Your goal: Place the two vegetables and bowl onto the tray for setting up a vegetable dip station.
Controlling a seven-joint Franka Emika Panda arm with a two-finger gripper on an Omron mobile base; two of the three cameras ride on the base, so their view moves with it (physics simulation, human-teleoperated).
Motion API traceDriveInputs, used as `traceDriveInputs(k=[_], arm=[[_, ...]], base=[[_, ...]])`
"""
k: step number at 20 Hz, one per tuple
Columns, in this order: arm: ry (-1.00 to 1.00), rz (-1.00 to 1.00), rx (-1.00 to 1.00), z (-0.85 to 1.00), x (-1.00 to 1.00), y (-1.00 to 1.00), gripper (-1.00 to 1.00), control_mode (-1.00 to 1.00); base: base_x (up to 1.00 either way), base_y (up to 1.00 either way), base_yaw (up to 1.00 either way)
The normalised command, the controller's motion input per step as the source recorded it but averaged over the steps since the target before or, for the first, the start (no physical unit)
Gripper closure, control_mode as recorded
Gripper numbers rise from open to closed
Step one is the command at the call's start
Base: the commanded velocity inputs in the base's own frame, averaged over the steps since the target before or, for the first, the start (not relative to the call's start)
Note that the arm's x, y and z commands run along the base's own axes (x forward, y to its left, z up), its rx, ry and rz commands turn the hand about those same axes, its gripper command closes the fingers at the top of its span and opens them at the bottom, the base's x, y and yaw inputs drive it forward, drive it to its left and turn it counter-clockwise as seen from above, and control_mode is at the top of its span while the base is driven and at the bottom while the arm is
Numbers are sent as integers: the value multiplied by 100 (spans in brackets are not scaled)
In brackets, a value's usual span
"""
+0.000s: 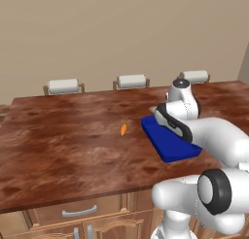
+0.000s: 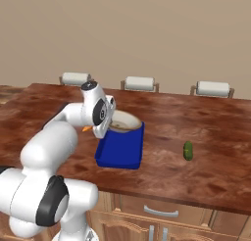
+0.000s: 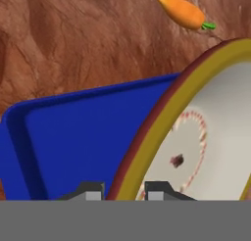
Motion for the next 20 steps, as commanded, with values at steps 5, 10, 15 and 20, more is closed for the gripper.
traceDriveInputs(k=[5, 10, 15, 20], arm=[[0, 5, 0, -14, 5, 0, 100, -100], [0, 5, 0, -13, 3, 0, 100, -100], [-9, 3, 0, -9, 0, 0, 100, -100], [-14, 1, 0, -1, 0, 0, 100, -100]], base=[[0, 0, 0], [0, 0, 0], [0, 0, 0], [0, 0, 0]])
